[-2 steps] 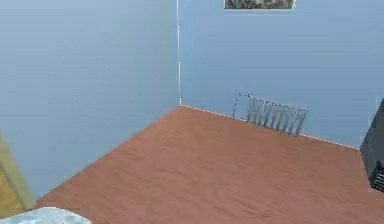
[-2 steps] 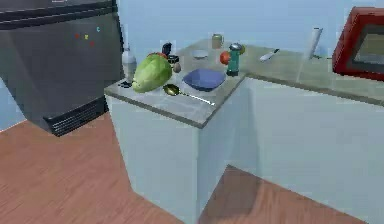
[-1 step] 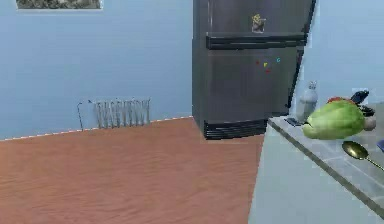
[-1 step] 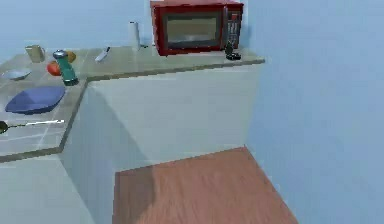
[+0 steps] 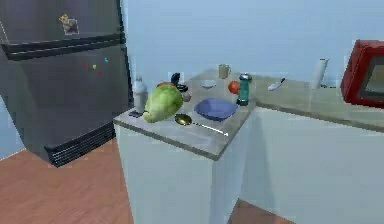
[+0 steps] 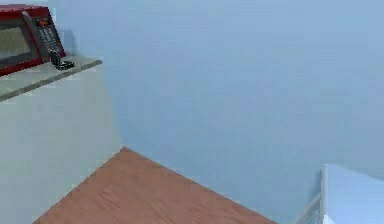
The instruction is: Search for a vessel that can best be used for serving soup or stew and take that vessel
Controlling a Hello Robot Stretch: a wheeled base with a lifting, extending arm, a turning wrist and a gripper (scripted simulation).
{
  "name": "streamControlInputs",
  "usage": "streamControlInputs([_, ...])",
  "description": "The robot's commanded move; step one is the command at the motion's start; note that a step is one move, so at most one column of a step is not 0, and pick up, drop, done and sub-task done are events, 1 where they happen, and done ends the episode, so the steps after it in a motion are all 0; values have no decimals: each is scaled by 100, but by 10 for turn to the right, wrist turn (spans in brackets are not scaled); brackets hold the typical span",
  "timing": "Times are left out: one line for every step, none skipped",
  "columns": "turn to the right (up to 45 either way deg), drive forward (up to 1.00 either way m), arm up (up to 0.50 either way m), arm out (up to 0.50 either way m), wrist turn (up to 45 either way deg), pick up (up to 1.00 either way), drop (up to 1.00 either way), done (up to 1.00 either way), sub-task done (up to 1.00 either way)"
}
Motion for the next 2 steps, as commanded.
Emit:
streamControlInputs([300,0,0,0,0,0,0,0,0])
streamControlInputs([0,15,0,0,0,0,0,0,0])
